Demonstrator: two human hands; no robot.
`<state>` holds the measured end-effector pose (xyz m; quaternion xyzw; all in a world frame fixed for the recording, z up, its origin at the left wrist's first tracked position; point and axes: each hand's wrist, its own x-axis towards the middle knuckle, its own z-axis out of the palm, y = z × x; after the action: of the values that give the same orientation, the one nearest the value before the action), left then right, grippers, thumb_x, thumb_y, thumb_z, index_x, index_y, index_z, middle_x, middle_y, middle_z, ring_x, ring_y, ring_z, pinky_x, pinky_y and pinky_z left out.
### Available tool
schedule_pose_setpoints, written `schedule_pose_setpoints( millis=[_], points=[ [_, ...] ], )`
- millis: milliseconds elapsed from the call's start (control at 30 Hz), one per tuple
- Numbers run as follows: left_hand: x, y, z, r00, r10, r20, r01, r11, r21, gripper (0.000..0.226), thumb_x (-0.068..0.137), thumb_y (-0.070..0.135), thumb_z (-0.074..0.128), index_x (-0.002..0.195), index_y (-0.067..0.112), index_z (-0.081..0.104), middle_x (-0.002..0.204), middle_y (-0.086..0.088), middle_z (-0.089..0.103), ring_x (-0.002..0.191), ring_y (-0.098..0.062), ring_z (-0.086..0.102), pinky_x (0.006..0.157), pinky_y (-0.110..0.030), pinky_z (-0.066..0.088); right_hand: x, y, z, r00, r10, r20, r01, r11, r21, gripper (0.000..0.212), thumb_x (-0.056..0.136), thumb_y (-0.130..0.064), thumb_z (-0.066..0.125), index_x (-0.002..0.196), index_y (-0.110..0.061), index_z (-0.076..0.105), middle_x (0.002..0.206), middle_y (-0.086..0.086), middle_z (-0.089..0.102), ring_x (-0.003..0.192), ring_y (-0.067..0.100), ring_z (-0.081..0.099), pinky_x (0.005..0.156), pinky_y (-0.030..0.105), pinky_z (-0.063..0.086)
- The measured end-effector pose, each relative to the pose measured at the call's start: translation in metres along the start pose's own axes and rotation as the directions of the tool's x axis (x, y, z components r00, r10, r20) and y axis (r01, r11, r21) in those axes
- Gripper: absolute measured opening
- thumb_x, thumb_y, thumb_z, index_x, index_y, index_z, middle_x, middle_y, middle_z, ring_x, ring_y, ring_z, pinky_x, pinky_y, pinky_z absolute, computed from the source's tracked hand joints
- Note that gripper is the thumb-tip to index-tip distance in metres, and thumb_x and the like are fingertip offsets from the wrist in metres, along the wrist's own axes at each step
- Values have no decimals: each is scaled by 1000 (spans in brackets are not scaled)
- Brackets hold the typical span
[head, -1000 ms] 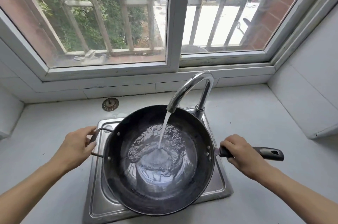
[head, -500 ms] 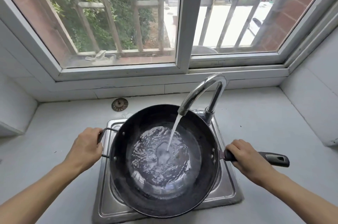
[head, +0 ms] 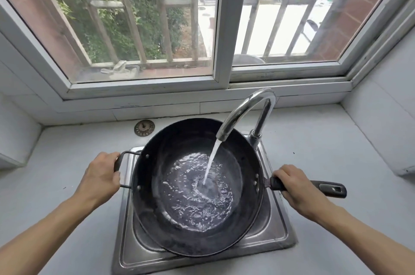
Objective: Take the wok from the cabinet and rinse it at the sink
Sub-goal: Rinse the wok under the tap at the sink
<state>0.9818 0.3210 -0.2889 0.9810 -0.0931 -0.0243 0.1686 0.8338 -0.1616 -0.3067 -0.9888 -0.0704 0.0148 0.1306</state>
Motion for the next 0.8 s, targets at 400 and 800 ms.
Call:
schedule_pose_setpoints(
  millis=[400,800],
  points=[
    [21,6,-6,991,-10,-137,7,1000,-26,29,73,-6,62,99,7,61,83,-11,56,82,-33,51,73,-42,44,21,-1,8,991,52,-125,-50,999,23,48,59,14,61,99,-14,59,91,0,51,83,23,47,77,34,41],
    [21,7,-21,959,-46,-281,27,997,-72,39,73,-10,62,109,6,61,88,-14,55,81,-39,54,75,-47,45,39,-17,22,972,96,-214,-72,991,117,48,57,18,61,92,-15,57,90,-3,50,86,20,44,76,33,38]
  ],
)
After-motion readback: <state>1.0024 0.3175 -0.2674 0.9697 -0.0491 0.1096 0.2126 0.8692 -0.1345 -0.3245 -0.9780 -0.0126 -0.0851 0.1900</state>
